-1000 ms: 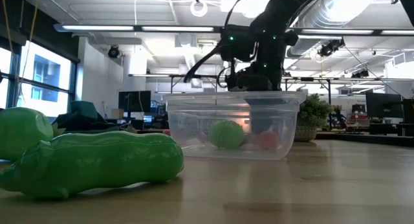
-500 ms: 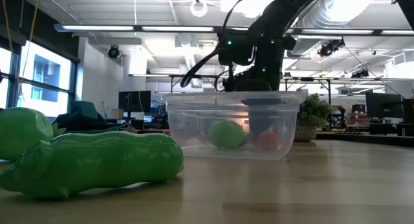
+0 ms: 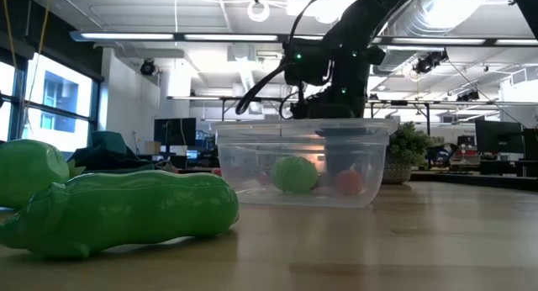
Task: Pick and placing Produce into tupperware
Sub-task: Put the right red cherry into the container
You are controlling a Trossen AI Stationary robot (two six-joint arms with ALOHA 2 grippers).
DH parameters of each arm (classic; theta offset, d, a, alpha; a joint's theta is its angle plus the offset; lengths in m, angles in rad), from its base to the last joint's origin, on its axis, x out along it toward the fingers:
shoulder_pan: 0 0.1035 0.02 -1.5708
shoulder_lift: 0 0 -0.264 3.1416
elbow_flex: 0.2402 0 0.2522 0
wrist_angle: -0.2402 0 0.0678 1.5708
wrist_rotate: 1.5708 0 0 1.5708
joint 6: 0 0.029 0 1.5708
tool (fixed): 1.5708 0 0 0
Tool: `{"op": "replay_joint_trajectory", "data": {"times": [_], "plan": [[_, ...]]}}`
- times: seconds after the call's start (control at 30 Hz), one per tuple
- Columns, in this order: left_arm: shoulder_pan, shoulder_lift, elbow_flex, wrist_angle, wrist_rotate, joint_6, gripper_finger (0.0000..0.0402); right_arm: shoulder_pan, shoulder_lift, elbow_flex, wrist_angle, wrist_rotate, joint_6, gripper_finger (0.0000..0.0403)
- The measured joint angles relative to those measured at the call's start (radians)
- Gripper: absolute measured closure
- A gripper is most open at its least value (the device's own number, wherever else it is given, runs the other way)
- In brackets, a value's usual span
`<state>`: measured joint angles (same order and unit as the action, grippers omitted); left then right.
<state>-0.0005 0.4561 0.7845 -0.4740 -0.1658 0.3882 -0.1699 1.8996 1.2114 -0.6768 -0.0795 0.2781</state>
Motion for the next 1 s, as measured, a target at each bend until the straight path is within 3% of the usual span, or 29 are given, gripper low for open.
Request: {"op": "replay_joint_trajectory", "data": {"times": [0.47,1.0], "plan": [[0.000,0.000,0.000,0.000,0.000,0.000,0.0401,0.000,-0.011,0.000,0.021,0.017,0.000,0.0319],[0.000,0.000,0.000,0.000,0.000,0.000,0.0401,0.006,-0.196,0.138,-0.081,0.103,0.012,0.0320]]}}
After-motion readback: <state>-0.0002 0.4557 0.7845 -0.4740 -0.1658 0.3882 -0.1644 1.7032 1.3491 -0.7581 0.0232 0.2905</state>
